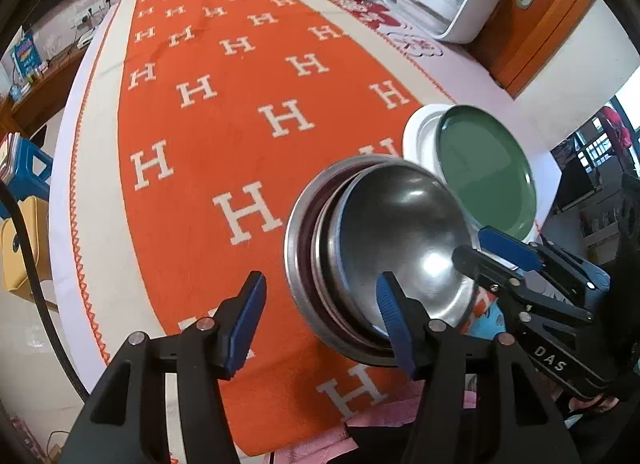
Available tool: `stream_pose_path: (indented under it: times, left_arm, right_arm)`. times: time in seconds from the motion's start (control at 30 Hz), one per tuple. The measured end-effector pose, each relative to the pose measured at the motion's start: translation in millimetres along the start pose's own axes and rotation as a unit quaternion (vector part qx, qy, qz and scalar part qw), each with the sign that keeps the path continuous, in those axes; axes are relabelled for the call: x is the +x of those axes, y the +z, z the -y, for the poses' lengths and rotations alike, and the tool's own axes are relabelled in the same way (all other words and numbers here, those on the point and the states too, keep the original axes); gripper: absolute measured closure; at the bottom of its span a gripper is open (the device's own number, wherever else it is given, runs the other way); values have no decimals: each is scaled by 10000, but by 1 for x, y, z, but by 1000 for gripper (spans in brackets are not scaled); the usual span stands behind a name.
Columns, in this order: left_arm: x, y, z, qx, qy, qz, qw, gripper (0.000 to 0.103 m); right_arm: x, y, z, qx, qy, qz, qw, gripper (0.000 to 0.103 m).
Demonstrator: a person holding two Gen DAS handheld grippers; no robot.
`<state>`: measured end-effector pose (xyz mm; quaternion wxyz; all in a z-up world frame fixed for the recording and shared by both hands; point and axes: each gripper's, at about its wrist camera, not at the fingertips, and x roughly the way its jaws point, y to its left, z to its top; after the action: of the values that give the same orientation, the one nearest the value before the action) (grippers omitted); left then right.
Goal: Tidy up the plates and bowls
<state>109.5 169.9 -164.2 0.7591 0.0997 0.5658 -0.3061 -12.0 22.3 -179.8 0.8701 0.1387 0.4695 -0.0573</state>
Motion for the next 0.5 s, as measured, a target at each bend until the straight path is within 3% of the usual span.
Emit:
stream_pose_path:
  times: [0.2, 0.5]
  left_arm:
    - [18, -3, -6, -96, -119, -143, 9998, 45]
    - [37, 0, -4, -121, -325, -398, 9986, 45]
  right_arm:
    - [7, -6, 0, -37, -15, -25, 10000, 56]
    - [11, -7, 2, 11, 68, 17, 10000, 55]
